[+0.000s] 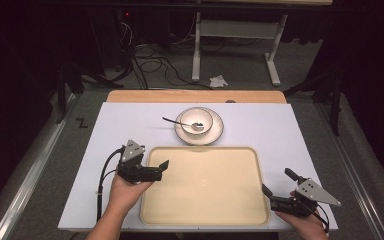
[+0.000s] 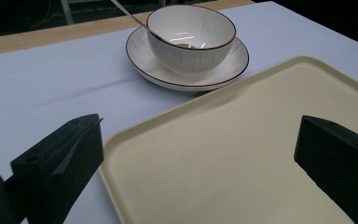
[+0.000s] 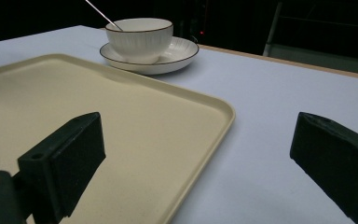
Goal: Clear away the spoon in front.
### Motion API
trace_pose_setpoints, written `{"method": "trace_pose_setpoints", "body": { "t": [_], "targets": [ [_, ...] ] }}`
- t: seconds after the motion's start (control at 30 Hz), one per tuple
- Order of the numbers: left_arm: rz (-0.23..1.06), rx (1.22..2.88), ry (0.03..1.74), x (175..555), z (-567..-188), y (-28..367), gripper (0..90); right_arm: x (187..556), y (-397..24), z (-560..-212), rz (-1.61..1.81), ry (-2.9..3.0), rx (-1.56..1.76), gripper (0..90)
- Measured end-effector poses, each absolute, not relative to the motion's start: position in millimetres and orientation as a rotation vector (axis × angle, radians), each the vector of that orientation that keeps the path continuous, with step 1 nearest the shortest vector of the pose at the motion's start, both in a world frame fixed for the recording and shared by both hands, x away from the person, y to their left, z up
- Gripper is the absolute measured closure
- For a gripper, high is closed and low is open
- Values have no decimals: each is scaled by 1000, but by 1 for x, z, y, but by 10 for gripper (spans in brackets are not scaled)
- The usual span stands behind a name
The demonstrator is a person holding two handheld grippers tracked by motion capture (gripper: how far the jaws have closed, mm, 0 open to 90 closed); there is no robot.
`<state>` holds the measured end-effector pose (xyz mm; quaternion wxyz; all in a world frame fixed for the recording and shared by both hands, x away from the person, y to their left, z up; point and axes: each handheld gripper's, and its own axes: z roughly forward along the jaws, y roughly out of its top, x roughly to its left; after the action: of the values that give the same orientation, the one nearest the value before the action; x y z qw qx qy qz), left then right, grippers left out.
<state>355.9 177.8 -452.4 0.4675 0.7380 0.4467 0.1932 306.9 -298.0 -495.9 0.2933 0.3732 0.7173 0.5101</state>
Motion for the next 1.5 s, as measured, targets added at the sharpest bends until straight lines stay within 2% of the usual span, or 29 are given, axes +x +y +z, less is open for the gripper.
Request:
{"method": "trace_pose_setpoints", "body": {
  "t": [0.47,1.17,1.4,1.5],
  "targets": [
    [464,1792,1133,384,-441,183,16,303,-302,-492,1376,1870,957,4],
    [470,1811,1155,444,-426,165,19,305,-303,-495,1387,1880,991,4],
    [459,1771,1201,464,-423,166,48,306,-303,-496,1397,1885,1004,5],
    [447,1765,1221,472,-422,168,90,305,-303,-496,1403,1886,994,5]
  ]
}}
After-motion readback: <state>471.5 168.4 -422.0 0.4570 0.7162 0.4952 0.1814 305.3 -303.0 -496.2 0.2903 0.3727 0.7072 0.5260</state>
